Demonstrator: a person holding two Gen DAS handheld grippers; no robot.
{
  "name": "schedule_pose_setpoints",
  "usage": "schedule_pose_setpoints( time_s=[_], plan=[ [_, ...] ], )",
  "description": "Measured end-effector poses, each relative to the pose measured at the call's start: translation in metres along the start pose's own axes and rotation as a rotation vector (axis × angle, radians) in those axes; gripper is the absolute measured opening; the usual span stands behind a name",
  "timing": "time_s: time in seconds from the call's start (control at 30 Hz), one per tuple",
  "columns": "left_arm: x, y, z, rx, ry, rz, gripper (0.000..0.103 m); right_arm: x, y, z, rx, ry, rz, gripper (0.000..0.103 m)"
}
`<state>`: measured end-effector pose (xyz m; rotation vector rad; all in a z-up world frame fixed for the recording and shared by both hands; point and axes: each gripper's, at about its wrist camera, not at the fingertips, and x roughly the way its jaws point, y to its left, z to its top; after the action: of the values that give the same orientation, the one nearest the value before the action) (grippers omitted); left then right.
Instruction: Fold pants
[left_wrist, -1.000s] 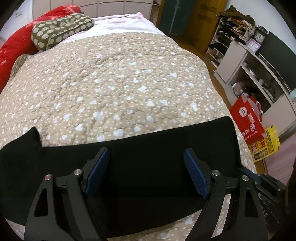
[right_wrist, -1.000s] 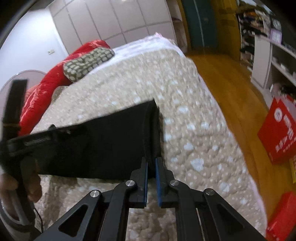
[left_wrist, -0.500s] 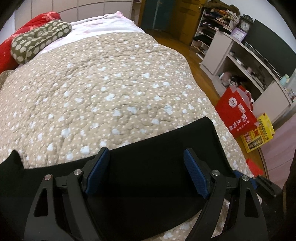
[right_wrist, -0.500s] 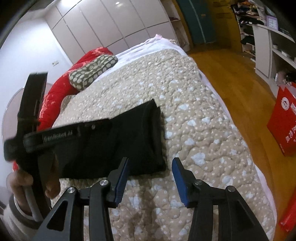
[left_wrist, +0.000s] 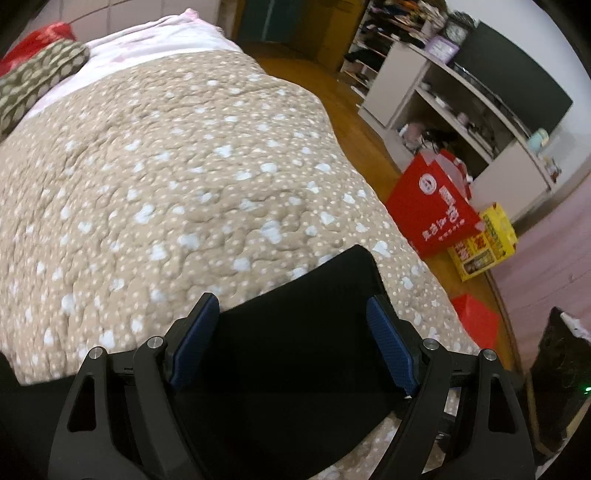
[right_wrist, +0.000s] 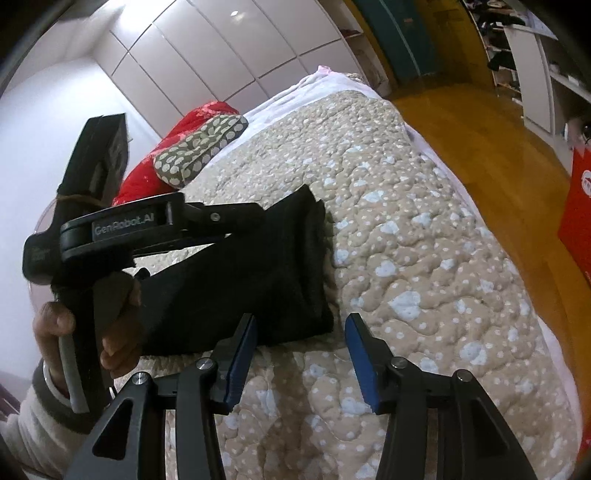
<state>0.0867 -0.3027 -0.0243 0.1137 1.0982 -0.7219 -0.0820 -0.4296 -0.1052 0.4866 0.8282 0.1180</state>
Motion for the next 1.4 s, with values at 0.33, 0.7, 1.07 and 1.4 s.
schedule_pose_setpoints(
  time_s=[0.33,0.7,1.07,1.4],
  plan=[
    [0.04,-0.016,0.021,0.02,0.083,-0.021,0.088,0.011,0.005,0.002,-0.028,0.009,0.038,0.051],
    [0.042,-0.019,0.018,0.066,0.044,-0.041,0.047,0.039,0.005,0.014,0.13,-0.019,0.11,0.018],
    [-0.125,0.058,-0.005,-0.058,-0.146,-0.095,0.03,0.01,0.127,0.045,-0.171,-0.069,0.237,0.014],
    [-0.186,0.223,-0.117,-0.469,-0.159,0.169,0.037,0.12,0.272,0.001,-0.413,0.129,0.427,0.02]
  ],
)
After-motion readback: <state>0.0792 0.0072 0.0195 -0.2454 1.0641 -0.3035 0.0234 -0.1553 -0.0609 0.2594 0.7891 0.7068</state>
